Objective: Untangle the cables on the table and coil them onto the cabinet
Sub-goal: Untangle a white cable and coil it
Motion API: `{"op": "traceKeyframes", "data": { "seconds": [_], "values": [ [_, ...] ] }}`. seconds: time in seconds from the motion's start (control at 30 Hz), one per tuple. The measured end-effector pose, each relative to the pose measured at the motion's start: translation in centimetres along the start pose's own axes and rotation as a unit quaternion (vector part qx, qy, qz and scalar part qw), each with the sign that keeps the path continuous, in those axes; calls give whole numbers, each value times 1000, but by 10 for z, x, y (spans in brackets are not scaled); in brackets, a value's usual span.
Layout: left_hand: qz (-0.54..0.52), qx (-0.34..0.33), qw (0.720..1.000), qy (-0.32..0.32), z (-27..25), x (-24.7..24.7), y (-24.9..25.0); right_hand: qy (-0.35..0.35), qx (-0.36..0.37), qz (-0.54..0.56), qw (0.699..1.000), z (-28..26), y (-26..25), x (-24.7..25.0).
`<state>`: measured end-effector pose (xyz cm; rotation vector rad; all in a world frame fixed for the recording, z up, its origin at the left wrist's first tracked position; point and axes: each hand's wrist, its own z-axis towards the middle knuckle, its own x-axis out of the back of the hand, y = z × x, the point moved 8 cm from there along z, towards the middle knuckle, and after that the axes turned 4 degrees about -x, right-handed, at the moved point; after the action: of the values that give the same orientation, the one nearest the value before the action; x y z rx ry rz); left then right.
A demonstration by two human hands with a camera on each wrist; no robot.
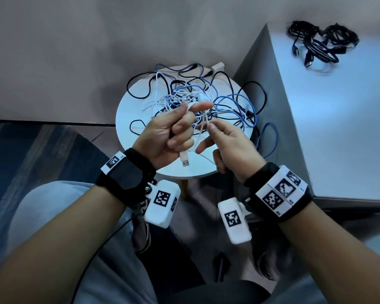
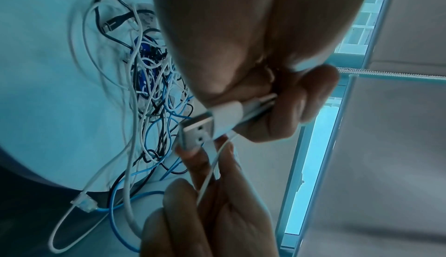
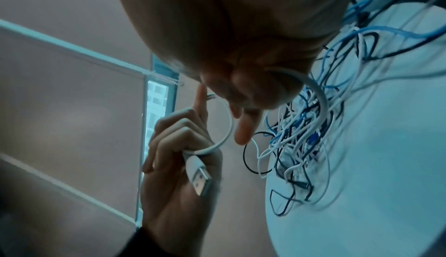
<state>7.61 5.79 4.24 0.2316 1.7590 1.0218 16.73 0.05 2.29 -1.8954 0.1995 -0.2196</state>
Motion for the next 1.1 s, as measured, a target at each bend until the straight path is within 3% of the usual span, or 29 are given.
{"op": "traceKeyframes", "data": {
  "seconds": [0.07,0.17,0.23,0.4,0.5,0.63,0.77,0.83,0.9,0.93,1.03,1.07,1.1],
  "values": [
    [-8,-6,1000,1,0,1,3,-4,30,-117,993,-1,-2,-3],
    [-24,-17,1000,-5,1,5,7,-20,52,-308,950,-5,-3,-8],
    [-44,-25,999,-7,2,8,11,-40,50,-340,938,-6,-3,-9],
    [-124,-59,990,-27,2,16,30,-57,80,-237,967,-6,-14,-8],
    [-164,-97,981,-42,-1,20,43,-77,19,-90,993,-4,-7,-13],
    [-144,-152,978,23,-2,36,57,-158,-28,5,987,-14,-2,-32],
    [-129,-199,967,92,-4,49,62,-186,-63,24,980,-24,0,-45],
    [-48,-197,971,125,-3,45,58,-188,-50,-17,981,-26,-5,-45],
    [121,-197,962,143,-2,37,53,-198,-33,-92,975,-27,-8,-43],
    [235,-196,942,135,-3,31,50,-205,-26,-133,969,-28,-9,-42],
    [527,-153,834,61,-3,12,28,-172,14,-227,959,-29,-20,-33],
    [565,-125,815,38,-3,10,20,-144,42,-235,960,-28,-29,-26],
    [564,-96,820,15,-3,8,13,-113,72,-229,964,-27,-38,-18]
  ]
}}
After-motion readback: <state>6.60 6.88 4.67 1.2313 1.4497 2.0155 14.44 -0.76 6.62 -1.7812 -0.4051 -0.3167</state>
